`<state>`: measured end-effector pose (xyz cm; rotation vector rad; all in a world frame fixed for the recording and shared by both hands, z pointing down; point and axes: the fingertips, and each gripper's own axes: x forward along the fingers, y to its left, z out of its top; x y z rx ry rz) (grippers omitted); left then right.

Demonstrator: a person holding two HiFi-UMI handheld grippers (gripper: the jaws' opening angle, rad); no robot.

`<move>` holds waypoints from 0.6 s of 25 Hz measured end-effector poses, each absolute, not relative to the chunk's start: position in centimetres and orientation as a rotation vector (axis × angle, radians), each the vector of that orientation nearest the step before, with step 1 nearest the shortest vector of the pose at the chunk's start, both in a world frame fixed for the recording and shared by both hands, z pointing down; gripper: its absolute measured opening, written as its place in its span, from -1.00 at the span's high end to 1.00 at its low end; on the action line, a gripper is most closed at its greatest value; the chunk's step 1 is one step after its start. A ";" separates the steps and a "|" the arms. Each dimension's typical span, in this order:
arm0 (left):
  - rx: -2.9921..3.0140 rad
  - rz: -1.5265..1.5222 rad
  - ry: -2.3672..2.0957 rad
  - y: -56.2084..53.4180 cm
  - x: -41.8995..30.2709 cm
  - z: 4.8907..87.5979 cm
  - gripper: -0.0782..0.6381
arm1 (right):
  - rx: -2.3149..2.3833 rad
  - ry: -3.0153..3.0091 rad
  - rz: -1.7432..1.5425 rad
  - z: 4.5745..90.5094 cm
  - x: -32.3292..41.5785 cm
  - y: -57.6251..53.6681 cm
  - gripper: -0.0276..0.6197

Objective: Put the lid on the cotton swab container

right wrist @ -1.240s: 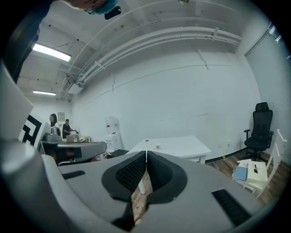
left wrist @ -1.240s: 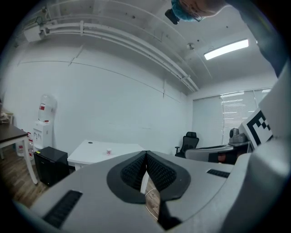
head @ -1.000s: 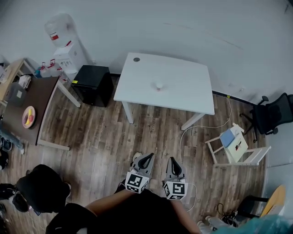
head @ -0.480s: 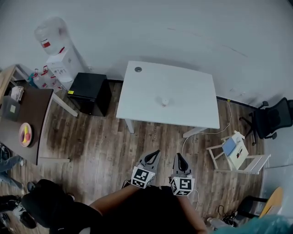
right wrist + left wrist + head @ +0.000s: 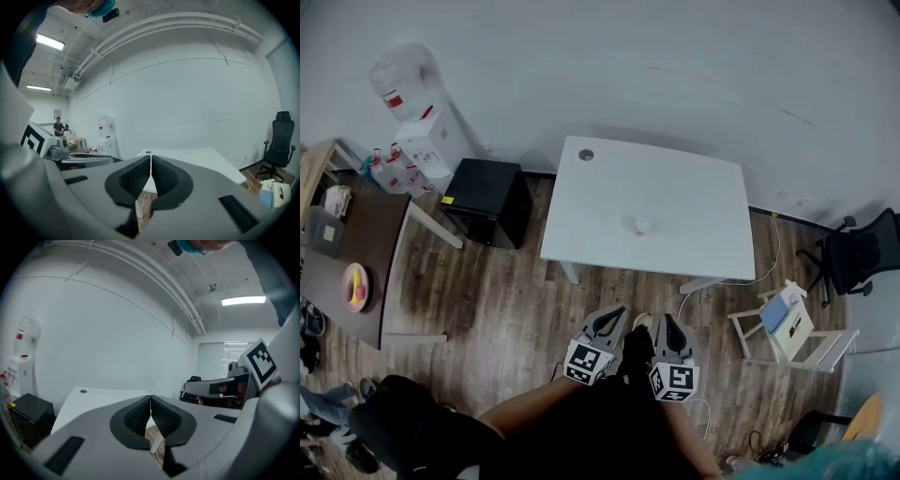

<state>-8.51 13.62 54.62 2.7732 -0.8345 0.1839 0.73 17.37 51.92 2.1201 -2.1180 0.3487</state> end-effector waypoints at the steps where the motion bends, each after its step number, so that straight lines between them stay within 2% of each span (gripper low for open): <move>1: 2.775 0.191 -0.837 13.2 -8.3 54.8 0.75 | 2.120 -2.119 0.352 52.0 1.1 16.7 0.82; 15: 2.751 0.309 -0.970 -1.1 -3.6 57.9 0.74 | 2.044 -2.250 0.389 52.7 7.8 1.1 0.82</move>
